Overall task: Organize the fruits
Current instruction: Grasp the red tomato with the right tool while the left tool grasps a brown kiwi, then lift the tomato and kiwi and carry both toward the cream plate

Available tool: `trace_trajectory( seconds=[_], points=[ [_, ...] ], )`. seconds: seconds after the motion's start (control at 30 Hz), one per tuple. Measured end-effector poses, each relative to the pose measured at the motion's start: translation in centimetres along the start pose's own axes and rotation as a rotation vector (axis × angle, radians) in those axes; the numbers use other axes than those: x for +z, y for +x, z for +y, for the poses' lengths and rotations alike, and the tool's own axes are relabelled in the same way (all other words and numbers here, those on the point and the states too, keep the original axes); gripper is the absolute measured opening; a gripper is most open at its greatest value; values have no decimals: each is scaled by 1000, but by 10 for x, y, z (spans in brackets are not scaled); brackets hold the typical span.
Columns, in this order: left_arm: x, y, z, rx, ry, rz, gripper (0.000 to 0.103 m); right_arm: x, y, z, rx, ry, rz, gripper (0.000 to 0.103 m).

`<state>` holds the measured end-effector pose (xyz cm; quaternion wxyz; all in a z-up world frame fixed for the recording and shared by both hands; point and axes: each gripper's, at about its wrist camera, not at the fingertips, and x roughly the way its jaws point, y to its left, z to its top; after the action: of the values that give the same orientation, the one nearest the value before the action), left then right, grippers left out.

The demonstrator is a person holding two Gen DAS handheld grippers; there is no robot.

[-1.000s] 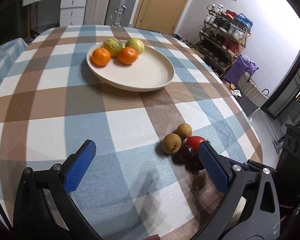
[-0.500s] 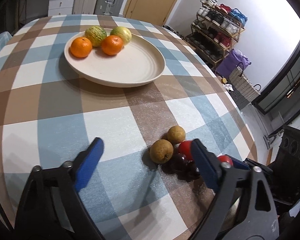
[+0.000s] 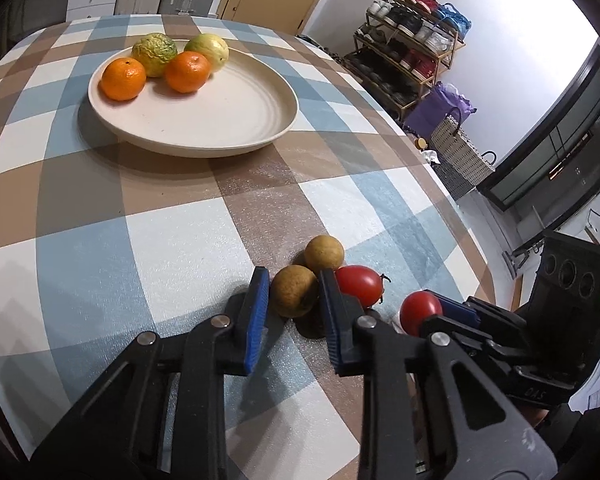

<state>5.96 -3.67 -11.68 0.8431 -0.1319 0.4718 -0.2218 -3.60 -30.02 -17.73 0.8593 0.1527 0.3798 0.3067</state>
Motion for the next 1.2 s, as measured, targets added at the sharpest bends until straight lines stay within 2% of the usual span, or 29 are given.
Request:
trace_trajectory(
  seconds=[0.4,0.63,0.87,1.2],
  points=[
    [7,-17,3,-1,9,-45,23,2,3,1,-5,-6,-8,31],
    [26,-32,7,10,27,-93,23,15,7,3,-1,-13,-18,31],
    [56,-40,18,30,38,-140,23,49,13,4,2,-43,-42,31],
    [112,-23,24,46,63,-164,23,120,43,-1,-24,-97,-46,31]
  ],
)
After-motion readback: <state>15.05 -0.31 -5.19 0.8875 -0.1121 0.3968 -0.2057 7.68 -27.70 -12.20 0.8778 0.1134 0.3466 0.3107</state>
